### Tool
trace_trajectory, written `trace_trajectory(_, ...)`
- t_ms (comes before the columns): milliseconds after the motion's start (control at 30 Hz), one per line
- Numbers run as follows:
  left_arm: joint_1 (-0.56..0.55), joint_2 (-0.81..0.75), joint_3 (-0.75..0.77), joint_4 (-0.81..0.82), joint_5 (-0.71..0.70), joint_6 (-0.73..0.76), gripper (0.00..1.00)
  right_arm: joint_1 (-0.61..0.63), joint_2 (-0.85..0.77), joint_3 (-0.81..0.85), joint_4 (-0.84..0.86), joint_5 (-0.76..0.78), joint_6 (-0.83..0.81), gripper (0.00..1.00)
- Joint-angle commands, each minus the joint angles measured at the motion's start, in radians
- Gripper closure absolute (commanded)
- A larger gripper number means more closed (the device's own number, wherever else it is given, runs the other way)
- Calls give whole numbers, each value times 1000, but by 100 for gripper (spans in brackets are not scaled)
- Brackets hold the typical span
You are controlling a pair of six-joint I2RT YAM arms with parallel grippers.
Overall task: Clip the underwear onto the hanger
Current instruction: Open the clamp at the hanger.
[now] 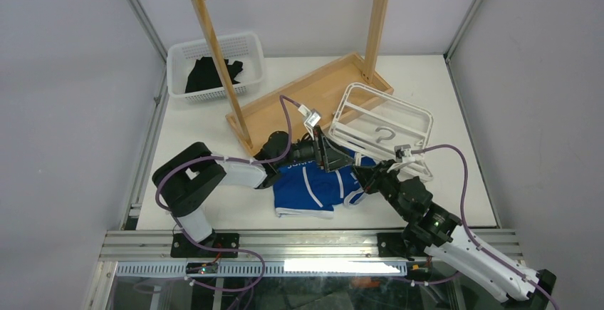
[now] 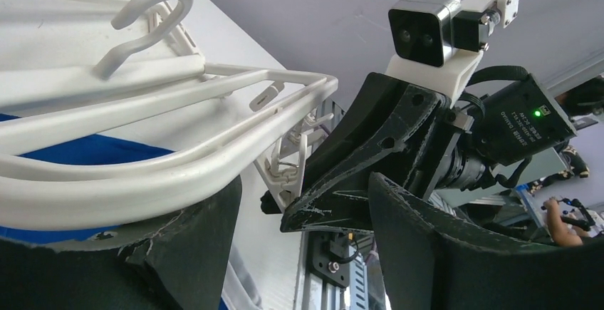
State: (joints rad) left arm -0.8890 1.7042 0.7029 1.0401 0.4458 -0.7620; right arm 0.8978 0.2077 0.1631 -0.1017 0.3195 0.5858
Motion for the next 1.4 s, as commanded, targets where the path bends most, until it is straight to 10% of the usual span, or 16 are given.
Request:
trace_trajectory(0,-8,37,13,167,-26,-41,34,1,9,34,68,-26,2,100)
trace_trajectory(1367,-31,178,116,271,-64,-121,58,1,42,32,125,-71,2,100)
